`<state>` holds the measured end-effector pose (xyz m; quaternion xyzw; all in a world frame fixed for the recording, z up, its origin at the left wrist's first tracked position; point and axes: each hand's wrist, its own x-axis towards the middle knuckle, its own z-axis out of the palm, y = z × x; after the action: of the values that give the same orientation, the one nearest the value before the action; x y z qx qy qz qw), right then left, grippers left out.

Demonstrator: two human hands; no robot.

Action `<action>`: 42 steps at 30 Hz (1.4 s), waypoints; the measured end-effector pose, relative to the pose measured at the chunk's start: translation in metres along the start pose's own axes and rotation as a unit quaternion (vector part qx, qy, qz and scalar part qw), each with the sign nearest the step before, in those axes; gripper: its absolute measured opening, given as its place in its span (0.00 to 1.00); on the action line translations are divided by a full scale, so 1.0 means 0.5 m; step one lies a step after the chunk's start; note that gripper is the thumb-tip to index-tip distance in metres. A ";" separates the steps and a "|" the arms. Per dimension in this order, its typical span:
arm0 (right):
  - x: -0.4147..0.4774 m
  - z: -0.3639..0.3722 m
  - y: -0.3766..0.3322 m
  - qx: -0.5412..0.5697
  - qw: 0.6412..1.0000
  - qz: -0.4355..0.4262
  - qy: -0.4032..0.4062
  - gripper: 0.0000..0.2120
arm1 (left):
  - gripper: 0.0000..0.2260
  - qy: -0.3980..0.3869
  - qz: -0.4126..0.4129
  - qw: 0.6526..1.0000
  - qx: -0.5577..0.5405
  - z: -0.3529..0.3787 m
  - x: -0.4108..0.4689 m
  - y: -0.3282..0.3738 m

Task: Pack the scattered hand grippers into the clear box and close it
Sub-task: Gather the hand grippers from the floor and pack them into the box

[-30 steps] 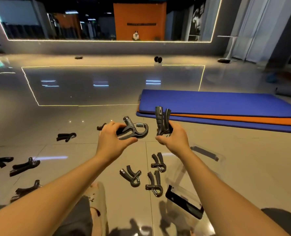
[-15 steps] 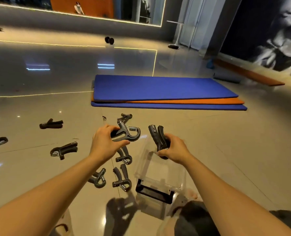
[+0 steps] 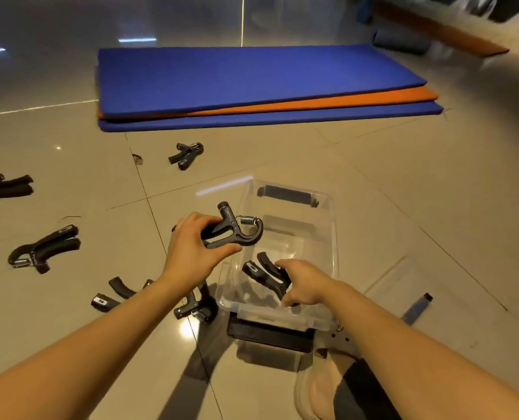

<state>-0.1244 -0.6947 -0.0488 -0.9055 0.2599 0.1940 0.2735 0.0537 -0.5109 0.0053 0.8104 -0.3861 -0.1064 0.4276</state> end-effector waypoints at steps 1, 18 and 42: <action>0.013 0.009 0.000 -0.013 1.000 -0.003 -0.016 0.32 | 0.28 -0.007 0.001 1.000 0.003 0.004 0.003 -0.009; 0.149 0.090 -0.042 -0.163 0.973 -0.120 -0.113 0.23 | 0.28 0.018 -0.045 0.999 0.011 0.004 0.061 -0.097; 0.214 0.134 -0.033 -0.094 0.993 -0.034 -0.067 0.26 | 0.28 0.033 -0.069 0.997 -0.010 0.018 0.061 -0.107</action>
<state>-0.0443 -0.6822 -0.1473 -0.9204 0.1912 0.2684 0.2106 0.0984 -0.5201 -0.0366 0.8340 -0.3135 -0.1126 0.4399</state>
